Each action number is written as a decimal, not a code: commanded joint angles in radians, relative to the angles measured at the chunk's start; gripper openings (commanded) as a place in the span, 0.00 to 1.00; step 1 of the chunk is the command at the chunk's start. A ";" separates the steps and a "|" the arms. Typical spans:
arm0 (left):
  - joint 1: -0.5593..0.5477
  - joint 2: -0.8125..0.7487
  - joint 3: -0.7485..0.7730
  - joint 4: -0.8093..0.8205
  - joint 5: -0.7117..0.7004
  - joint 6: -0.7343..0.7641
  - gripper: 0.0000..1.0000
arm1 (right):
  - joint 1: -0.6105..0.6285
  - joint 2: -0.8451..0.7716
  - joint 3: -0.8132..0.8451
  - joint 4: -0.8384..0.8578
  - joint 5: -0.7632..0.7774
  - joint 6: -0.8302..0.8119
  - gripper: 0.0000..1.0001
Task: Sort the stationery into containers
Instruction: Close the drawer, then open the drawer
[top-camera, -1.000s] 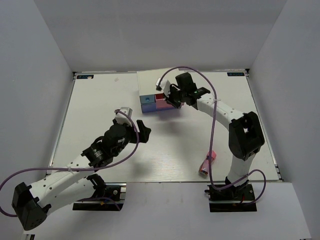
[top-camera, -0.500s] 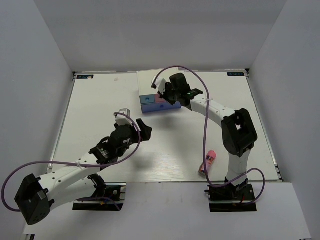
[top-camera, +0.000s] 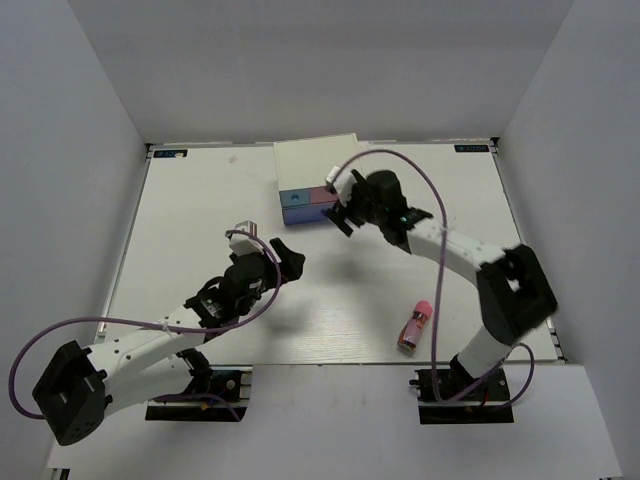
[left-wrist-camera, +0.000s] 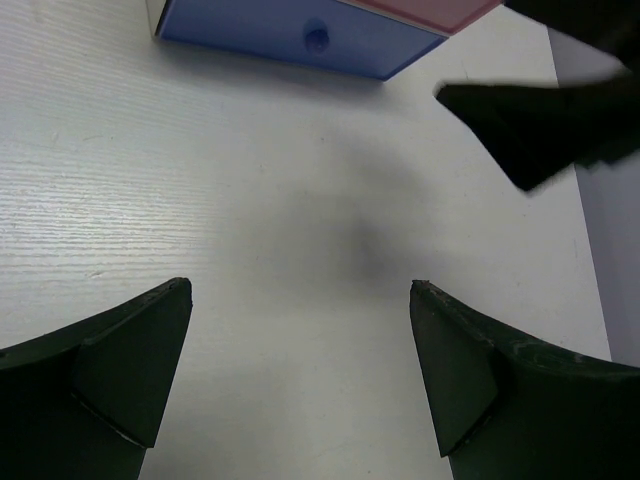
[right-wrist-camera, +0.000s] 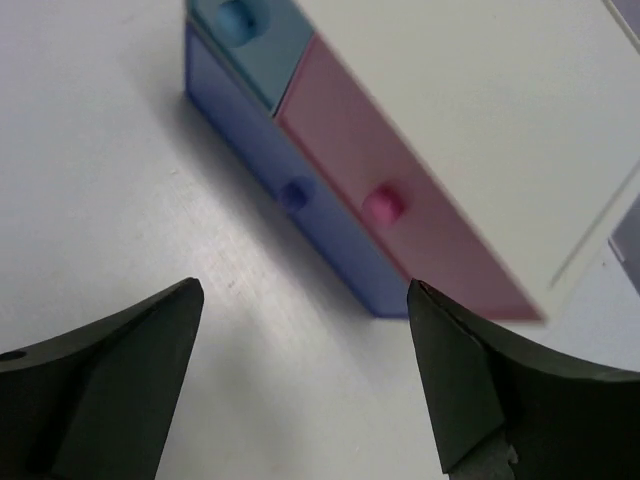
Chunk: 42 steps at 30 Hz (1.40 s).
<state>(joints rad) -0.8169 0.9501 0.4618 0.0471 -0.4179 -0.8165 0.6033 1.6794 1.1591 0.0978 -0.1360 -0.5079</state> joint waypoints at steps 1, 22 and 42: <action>0.010 0.032 -0.026 0.071 -0.028 -0.047 1.00 | 0.000 -0.209 -0.261 0.374 -0.022 0.107 0.90; 0.019 0.660 0.017 0.837 -0.093 -0.243 0.72 | -0.129 -0.330 -0.354 0.066 -0.111 0.617 0.22; 0.028 1.300 0.258 1.551 -0.309 -0.259 0.63 | -0.269 -0.448 -0.466 0.128 -0.111 0.667 0.23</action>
<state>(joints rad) -0.7910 2.2036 0.7128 1.3895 -0.6827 -1.1053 0.3557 1.2610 0.7036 0.1745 -0.2409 0.1421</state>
